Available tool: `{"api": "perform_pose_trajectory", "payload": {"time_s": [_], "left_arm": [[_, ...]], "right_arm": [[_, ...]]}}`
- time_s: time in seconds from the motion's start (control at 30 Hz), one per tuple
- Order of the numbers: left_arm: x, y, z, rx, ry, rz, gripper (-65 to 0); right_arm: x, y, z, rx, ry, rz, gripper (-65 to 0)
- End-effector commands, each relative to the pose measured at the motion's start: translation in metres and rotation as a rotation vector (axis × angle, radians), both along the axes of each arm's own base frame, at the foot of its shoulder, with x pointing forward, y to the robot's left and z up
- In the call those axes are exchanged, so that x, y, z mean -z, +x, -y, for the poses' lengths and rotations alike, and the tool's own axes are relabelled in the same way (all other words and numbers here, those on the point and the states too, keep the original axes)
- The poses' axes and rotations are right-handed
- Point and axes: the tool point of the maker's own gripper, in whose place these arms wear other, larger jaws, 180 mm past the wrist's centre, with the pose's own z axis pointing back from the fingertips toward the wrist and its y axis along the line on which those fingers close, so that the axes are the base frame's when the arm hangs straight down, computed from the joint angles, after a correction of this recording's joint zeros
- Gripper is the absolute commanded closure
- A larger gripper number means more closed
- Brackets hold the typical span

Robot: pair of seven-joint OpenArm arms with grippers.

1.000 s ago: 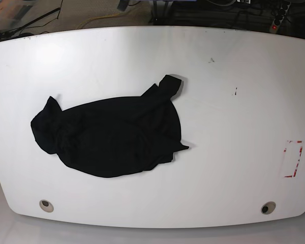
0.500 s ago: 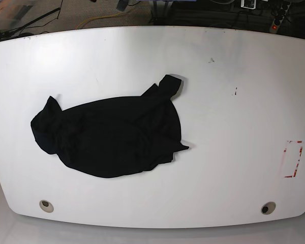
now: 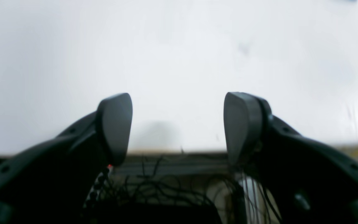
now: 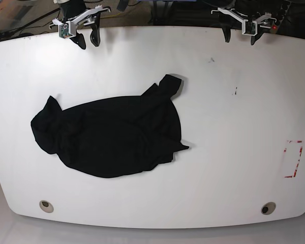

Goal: Fold the T-shirt properly
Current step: 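Lower the right gripper onto the shirt's bunched end and grasp it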

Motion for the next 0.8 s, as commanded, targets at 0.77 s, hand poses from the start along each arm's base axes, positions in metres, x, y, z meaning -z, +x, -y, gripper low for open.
{"api": "perform_pose_trajectory", "payload": {"time_s": [0.77], "left_arm": [[-0.012,0.030,0.026,0.051,-0.049,0.096,-42.8]], "right_arm": [[-0.024,0.175,0.045,-0.226,-0.507,0.014,-44.4]]}}
